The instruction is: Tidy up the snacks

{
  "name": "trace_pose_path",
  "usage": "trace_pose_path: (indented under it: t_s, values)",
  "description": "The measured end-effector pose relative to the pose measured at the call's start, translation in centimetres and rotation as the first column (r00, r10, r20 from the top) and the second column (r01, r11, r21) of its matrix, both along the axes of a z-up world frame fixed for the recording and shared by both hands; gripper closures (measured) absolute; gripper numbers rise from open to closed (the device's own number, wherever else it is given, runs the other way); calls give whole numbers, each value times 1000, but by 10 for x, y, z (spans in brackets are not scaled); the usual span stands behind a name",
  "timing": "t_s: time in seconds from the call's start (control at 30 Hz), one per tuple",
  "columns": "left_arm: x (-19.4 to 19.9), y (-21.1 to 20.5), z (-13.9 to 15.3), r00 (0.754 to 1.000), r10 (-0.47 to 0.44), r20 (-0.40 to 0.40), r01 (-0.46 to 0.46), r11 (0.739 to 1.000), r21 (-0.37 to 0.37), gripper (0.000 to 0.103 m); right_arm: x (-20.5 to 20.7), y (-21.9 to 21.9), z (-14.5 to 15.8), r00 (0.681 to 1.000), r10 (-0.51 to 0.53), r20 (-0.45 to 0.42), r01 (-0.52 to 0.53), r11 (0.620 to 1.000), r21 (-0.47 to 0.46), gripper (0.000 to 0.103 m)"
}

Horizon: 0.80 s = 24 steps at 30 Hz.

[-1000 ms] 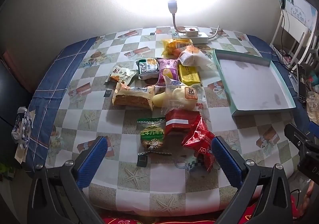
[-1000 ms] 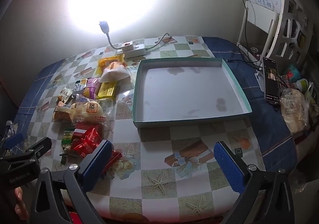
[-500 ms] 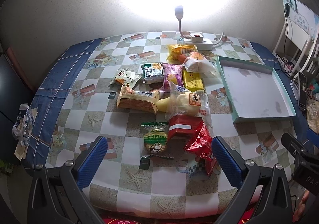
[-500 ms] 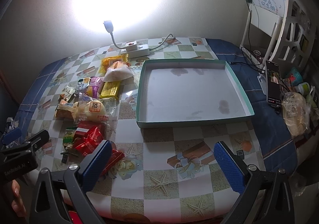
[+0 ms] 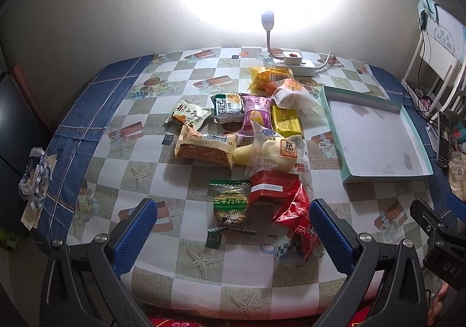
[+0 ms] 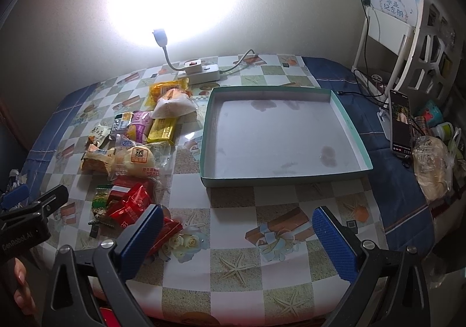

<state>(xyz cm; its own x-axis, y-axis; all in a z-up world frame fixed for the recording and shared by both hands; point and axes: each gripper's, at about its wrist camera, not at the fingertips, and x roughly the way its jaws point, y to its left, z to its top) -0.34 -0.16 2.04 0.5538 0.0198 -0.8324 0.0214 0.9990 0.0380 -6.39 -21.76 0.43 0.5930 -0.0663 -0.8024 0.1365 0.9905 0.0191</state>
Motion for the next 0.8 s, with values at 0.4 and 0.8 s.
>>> trace_pose_path:
  t_s: [0.4, 0.8]
  values:
    - [0, 1, 1, 1000, 2, 1, -2, 1000, -2, 0, 0, 1, 0, 1000, 0, -1, 0, 1000, 0, 0]
    - [0, 2, 2, 1000, 2, 3, -2, 1000, -3, 0, 1, 2, 0, 1000, 3, -1, -3, 1000, 1, 0]
